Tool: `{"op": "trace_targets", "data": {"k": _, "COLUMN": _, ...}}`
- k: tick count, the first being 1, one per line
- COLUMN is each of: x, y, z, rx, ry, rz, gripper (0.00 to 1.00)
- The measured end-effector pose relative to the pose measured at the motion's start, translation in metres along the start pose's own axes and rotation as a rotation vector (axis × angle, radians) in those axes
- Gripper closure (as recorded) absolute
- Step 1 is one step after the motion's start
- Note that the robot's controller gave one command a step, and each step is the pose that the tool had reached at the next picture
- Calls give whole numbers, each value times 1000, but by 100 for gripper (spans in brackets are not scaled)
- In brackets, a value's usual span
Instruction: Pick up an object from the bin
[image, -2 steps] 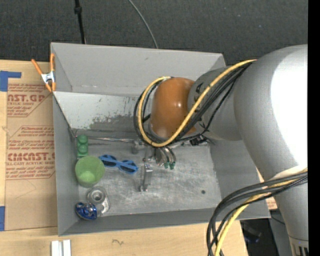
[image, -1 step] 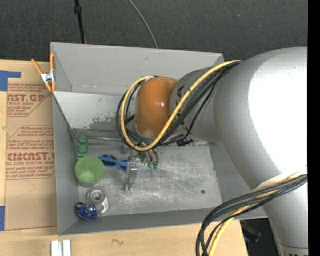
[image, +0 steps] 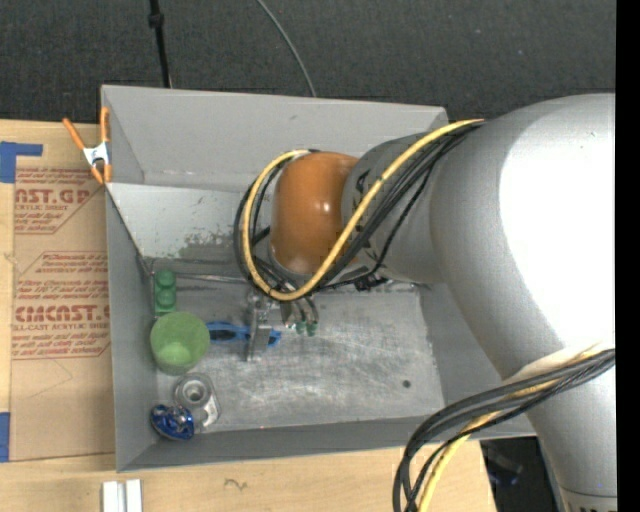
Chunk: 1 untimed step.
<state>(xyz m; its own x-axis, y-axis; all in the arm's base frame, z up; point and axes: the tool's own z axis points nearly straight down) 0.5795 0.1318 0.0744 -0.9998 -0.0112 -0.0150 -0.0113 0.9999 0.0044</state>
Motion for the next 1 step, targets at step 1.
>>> {"op": "trace_targets", "data": {"k": 1, "x": -5, "y": 9, "z": -134, "rx": 2, "ry": 4, "rz": -100, "gripper": 100}}
